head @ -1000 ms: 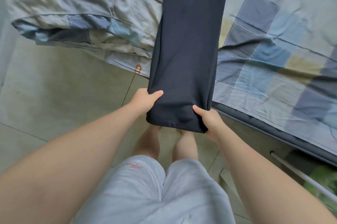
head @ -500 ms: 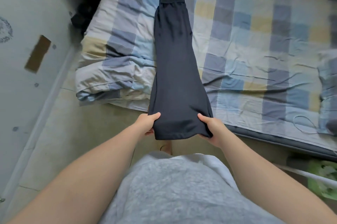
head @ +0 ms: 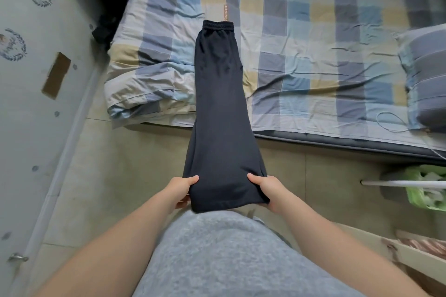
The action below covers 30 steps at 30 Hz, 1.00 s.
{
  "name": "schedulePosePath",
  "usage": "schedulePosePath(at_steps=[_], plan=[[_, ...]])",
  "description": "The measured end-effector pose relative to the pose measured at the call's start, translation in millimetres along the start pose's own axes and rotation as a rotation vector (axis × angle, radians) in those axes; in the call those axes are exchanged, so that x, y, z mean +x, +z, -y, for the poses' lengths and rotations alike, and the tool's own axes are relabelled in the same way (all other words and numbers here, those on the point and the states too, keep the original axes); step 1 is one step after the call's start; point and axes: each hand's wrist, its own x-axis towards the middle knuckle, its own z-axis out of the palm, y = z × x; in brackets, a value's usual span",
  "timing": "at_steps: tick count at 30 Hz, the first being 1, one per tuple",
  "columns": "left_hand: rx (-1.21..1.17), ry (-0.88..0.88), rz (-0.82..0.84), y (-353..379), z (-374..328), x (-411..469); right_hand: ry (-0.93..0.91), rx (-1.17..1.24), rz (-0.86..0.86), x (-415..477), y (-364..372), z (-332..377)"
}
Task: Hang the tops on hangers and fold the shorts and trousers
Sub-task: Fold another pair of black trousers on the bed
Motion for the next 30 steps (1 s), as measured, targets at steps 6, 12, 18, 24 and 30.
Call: schedulePosePath(at_steps=[6,12,18,24,30], plan=[[-0.021,-0.030,0.004,-11,50,-27,0.091,0.028,0.017,-16,1,-74],[-0.047,-0.002,-0.019,-25,37,-30,0.030,0.032,0.006,-19,13,-58],[-0.378,-0.001,0.085,-31,-22,-19,-0.081,0.092,-0.020,-9,28,13],[-0.522,0.023,0.162,-44,-136,12,-0.142,0.099,-0.062,17,51,127],[-0.484,-0.010,0.185,-69,-275,52,-0.105,0.152,-0.134,49,82,251]])
